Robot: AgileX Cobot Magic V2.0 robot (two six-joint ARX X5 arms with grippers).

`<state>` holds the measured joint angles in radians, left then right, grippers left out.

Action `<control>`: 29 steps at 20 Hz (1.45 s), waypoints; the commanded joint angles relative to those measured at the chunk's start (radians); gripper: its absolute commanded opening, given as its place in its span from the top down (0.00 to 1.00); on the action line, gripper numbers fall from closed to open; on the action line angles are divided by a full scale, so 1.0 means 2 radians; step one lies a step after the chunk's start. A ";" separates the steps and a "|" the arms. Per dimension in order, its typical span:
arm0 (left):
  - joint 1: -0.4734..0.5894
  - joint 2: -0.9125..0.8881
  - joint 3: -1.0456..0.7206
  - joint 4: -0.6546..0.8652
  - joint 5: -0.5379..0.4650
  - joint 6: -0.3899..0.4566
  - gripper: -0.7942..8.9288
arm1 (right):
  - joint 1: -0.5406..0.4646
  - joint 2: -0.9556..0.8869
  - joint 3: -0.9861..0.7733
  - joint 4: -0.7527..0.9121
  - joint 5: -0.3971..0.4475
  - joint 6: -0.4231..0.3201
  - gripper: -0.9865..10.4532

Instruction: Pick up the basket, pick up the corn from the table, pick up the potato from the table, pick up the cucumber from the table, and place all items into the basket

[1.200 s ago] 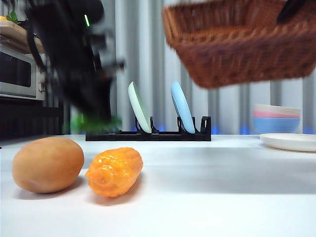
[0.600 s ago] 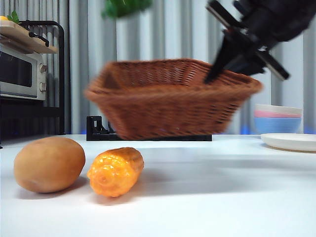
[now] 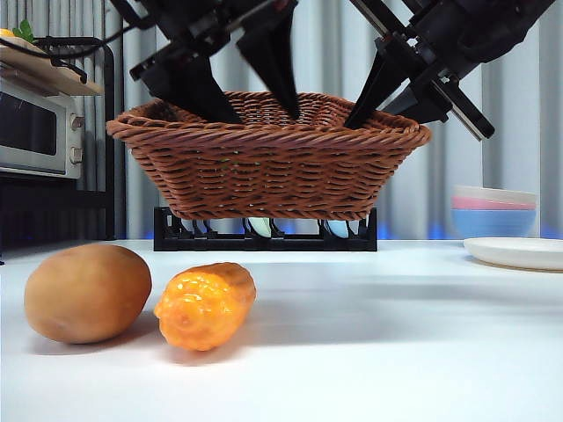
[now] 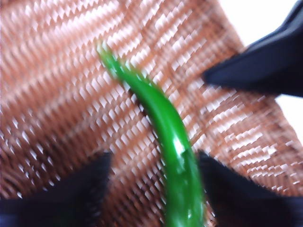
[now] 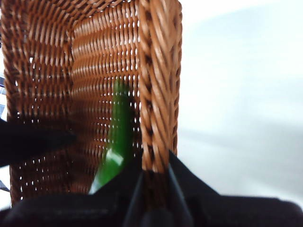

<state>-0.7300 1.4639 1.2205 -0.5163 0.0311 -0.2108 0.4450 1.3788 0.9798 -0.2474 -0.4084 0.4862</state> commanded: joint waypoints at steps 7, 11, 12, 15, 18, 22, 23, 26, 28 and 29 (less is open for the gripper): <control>-0.014 -0.138 0.087 -0.193 -0.001 0.041 0.31 | -0.040 -0.002 0.004 0.009 -0.002 0.004 0.92; -0.018 -0.214 0.086 -0.332 -0.003 0.041 0.31 | -0.073 -0.002 0.004 0.007 -0.003 -0.011 0.92; -0.019 -0.227 0.080 -0.347 -0.003 0.040 0.31 | -0.079 -0.002 0.004 0.007 -0.004 -0.015 0.92; -0.022 -0.265 0.011 -0.333 -0.004 0.024 0.31 | -0.089 -0.002 0.004 0.007 -0.005 -0.022 0.92; -0.021 -0.279 -0.102 -0.270 -0.043 -0.006 0.31 | -0.092 -0.002 0.004 0.007 -0.006 -0.027 0.92; -0.005 -0.240 -0.204 -0.155 -0.068 -0.017 0.31 | -0.092 -0.002 0.004 0.007 -0.006 -0.029 0.92; 0.002 -0.220 -0.213 -0.135 -0.068 -0.016 0.31 | -0.092 -0.002 0.004 0.007 -0.005 -0.029 0.92; 0.032 -0.154 -0.216 -0.079 -0.067 -0.006 0.31 | -0.092 -0.003 0.004 0.007 -0.005 -0.029 0.92; 0.047 -0.110 -0.216 -0.040 -0.050 0.004 0.31 | -0.092 -0.003 0.004 0.007 -0.006 -0.029 0.92; 0.052 -0.093 -0.216 -0.032 -0.034 0.010 0.31 | -0.092 -0.003 0.004 0.007 -0.006 -0.029 0.92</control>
<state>-0.6250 1.2758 0.7959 -0.5777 -0.0391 -0.2092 0.2615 1.3788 0.9798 -0.2535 -0.4110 0.4290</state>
